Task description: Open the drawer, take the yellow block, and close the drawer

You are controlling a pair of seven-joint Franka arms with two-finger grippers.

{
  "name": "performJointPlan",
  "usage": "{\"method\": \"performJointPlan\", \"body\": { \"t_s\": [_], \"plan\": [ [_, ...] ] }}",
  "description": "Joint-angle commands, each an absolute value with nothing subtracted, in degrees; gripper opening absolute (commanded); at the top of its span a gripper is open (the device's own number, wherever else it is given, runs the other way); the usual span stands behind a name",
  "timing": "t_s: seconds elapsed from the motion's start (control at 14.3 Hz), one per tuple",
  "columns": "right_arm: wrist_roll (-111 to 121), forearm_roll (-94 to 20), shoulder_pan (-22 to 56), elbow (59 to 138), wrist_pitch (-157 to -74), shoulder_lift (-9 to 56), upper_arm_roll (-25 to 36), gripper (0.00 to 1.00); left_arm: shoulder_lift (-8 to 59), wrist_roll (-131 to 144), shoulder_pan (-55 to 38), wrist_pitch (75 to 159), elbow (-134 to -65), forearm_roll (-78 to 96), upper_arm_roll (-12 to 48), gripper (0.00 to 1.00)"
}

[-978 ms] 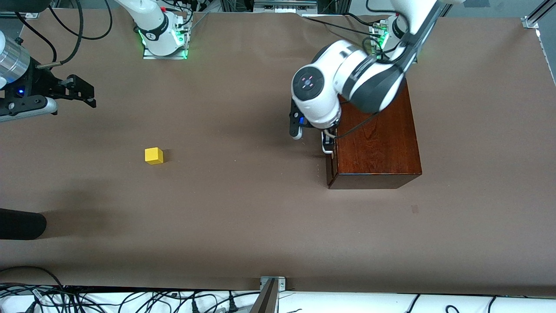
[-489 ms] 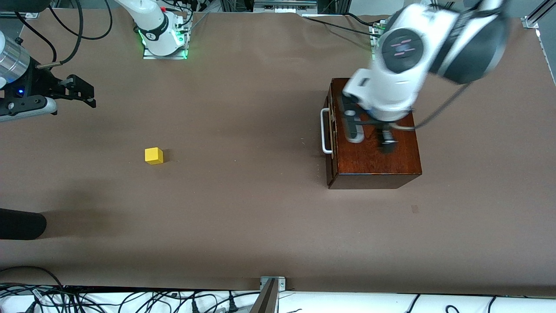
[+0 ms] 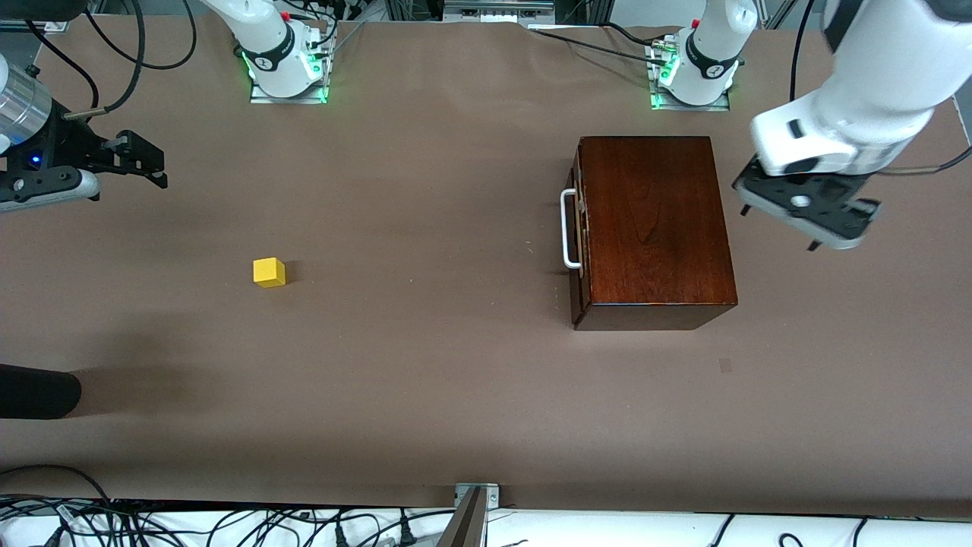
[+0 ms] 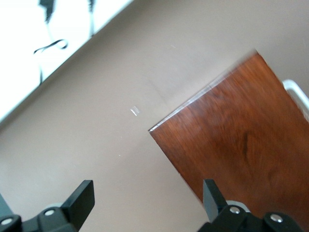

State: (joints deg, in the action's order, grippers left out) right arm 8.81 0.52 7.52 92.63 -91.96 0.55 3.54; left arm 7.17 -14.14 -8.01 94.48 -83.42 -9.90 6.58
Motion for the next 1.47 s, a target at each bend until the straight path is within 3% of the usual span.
{"method": "performJointPlan", "body": {
  "t_s": [0.0,0.14,0.35,1.4],
  "plan": [
    [7.9,0.5,7.2,90.9,-91.1,1.3,3.3,1.0,4.3,-6.4,-5.0,96.9,-87.1,-0.1,2.8,1.0],
    [7.9,0.5,7.2,90.9,-91.1,1.3,3.3,1.0,1.9,-6.9,-5.0,97.0,-89.5,1.1,-1.3,1.0],
    [7.9,0.5,7.2,90.9,-91.1,1.3,3.3,1.0,-1.9,-6.9,-5.0,97.3,-94.9,-4.4,-1.7,1.0],
    [7.9,0.5,7.2,90.8,-91.3,1.4,3.3,1.0,-4.5,-3.3,-4.0,97.4,-99.7,-2.5,-1.7,1.0]
  ]
}}
